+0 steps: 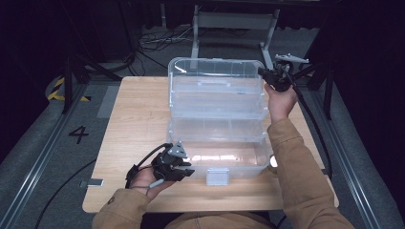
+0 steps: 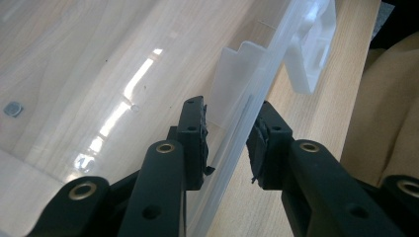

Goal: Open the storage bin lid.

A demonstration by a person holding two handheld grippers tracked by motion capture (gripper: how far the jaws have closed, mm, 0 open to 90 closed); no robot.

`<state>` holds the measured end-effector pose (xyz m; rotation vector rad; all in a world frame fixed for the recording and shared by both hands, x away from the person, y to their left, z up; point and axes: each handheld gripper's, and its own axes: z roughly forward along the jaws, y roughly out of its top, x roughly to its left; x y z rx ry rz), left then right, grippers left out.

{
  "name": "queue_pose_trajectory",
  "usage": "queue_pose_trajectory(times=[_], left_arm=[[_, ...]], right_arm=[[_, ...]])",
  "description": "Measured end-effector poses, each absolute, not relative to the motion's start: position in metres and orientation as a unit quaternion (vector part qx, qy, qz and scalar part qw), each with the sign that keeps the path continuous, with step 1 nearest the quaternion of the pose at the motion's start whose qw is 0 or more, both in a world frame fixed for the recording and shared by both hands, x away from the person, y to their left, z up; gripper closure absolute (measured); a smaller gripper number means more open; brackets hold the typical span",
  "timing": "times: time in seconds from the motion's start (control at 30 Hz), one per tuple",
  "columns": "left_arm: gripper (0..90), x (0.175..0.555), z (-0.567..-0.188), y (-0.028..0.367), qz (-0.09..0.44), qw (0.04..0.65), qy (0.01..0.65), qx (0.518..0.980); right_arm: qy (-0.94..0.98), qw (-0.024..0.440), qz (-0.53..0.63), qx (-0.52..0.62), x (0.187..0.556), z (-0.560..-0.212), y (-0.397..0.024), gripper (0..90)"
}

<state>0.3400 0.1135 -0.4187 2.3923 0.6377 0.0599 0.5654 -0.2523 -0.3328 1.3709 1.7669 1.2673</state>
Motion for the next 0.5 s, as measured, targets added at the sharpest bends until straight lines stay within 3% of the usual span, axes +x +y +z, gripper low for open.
queue_pose_trajectory(times=[0.5], left_arm=[[70.7,0.340,-0.419,0.114,0.023,0.327,0.244,0.913]], right_arm=[[0.669,0.272,0.458,0.518,0.579,-0.343,-0.252,85.0]])
